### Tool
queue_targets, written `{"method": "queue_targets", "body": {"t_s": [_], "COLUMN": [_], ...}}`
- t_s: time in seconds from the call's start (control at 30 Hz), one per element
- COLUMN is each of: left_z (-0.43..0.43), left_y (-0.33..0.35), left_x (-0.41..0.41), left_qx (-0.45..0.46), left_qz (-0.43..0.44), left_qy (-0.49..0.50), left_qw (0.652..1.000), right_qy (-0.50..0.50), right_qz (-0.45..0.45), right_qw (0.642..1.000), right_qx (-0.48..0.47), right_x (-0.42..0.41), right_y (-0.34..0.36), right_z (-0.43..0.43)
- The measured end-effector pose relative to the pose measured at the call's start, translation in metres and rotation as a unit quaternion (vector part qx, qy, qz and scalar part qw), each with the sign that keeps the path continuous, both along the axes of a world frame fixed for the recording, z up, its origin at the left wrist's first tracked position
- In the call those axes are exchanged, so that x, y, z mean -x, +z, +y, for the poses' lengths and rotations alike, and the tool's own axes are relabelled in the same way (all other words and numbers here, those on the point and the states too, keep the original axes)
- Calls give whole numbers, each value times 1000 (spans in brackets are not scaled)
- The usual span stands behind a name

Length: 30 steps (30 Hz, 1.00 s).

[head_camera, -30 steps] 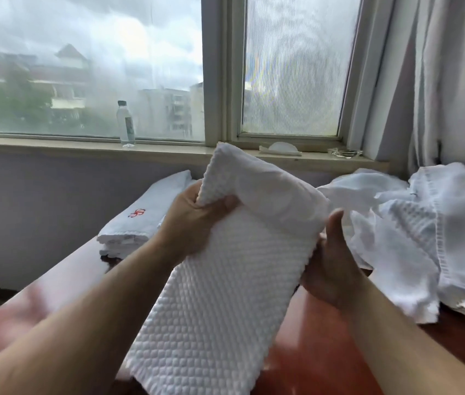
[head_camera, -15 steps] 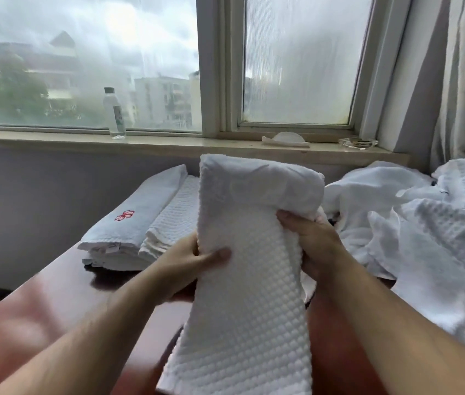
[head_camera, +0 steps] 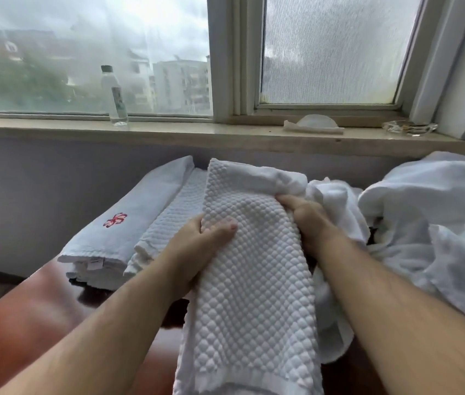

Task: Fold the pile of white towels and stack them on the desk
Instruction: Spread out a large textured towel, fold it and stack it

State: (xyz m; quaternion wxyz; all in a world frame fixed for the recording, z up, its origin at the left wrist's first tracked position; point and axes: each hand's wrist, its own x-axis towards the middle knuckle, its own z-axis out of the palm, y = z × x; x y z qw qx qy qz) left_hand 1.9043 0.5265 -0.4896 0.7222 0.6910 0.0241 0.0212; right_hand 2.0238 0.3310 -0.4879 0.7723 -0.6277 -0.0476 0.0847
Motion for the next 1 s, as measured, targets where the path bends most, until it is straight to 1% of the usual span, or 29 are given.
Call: {"method": "queue_targets", "body": {"t_s": [0.07,0.17,0.23,0.33,0.43,0.47,0.5,0.53,0.57,0.6,0.63,0.67,0.7,0.73,0.77,0.8,0.83,0.87,0.93,1.0], "left_z": [-4,-14,-24,-41,-58,-62,-64,-64,-64,-62,-61,-60,-59,-58,-58,-57,-56,-54,-48,-44], "left_y": [-4,1,9,22,23,20,16,14,13,14,15,16,17,16,16,16,17,18,22,25], "left_x": [-3,-5,-9,-11,-7,-6,-7,-8,-8,-9,-10,-12,-14,-17,-19,-22,-25,-29,-38,-49], "left_qx": [-27,-99,-114,-60,3,19,36,56,82,107,123,128,127,127,131,134,140,148,155,148], "left_qz": [1,23,35,54,97,112,126,138,152,165,175,179,180,175,168,158,145,128,91,79], "left_qy": [-21,-41,-39,-69,-161,-165,-155,-140,-129,-125,-123,-118,-110,-99,-88,-78,-71,-65,-53,-36], "left_qw": [999,994,992,994,982,980,979,979,976,973,969,968,969,971,973,975,977,978,982,985], "right_qy": [-45,-109,-125,-132,-145,-128,-99,-64,-22,29,87,129,134,111,55,-1,-28,-44,-42,-58], "right_qz": [-24,-61,-97,-112,-75,-69,-65,-43,-9,7,8,4,1,4,-16,-54,-94,-112,-96,-99], "right_qw": [998,991,986,982,979,978,981,991,999,999,995,991,991,994,997,994,986,983,989,986], "right_qx": [33,47,60,77,118,148,151,113,35,-17,-48,-47,-21,13,52,95,131,141,101,118], "right_x": [-8,-15,-18,-27,-38,-40,-41,-41,-37,-34,-33,-30,-33,-34,-39,-42,-49,-54,-63,-76], "right_y": [-2,4,15,32,39,36,33,26,20,15,10,8,3,3,4,9,11,15,22,21], "right_z": [-12,-35,-48,-67,-81,-85,-87,-90,-92,-93,-93,-88,-85,-78,-74,-71,-70,-69,-65,-61]}}
